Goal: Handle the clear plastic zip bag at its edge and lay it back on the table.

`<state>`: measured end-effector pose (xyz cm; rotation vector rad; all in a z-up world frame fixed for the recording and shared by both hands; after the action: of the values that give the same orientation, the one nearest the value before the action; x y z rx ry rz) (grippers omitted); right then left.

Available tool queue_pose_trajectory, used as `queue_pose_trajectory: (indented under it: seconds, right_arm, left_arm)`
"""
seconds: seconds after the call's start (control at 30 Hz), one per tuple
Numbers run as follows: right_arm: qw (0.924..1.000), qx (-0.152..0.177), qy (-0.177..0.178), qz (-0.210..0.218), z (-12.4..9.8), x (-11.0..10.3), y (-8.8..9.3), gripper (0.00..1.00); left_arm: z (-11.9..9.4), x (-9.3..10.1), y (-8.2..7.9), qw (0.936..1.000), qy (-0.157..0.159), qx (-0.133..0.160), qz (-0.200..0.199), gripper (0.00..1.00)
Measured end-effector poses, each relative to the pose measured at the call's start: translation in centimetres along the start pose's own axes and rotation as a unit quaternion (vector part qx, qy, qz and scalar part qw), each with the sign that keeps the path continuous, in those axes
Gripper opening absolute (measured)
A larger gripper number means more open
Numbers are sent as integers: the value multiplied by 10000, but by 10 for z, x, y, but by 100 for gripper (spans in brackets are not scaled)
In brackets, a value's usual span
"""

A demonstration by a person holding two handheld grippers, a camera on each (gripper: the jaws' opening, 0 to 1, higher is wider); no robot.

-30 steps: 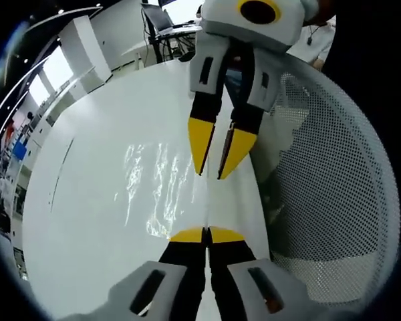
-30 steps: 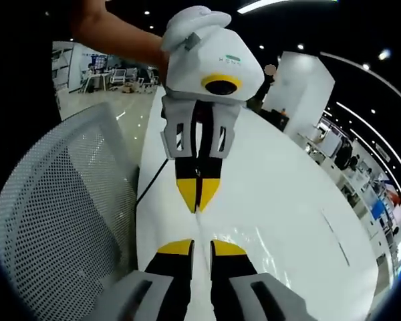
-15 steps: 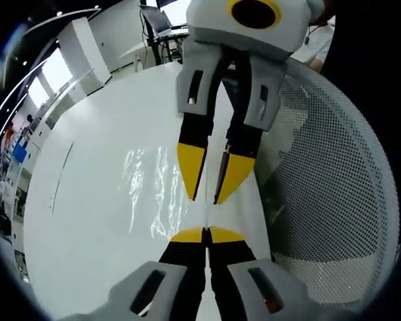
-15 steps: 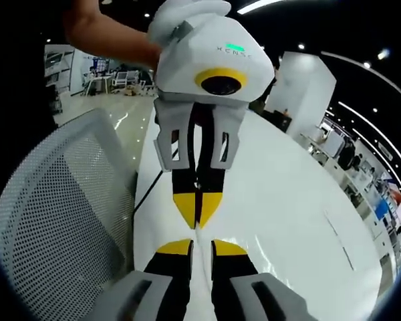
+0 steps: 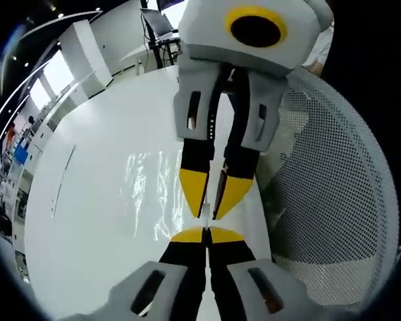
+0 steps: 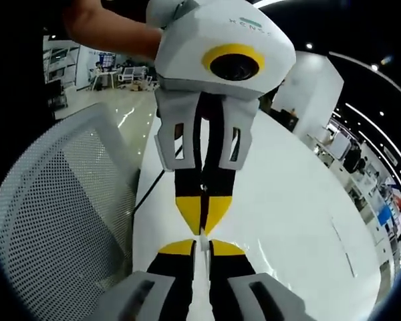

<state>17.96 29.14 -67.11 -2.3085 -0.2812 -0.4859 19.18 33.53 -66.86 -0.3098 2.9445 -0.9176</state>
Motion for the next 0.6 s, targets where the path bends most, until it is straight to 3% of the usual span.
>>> queue_pose_trajectory:
  seconds: [0.6]
  right_arm:
    - [9999,-51,-122,-33,3,-3,0,0]
  left_arm:
    - [2,2,2,9998,108,-143,6,0]
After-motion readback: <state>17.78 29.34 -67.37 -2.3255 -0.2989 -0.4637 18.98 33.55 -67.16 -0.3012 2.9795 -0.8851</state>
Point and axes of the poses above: the point that each gripper's makers call its tool centre point, and the gripper's own axes: z roughly forward along the fingers, x roughly to its right, y roughly out of its underside, the point moved 4 cm from there along -z, roughly backward along the fingers, and after that the axes turned 15 degrees about -z, right-handed, at the moved point
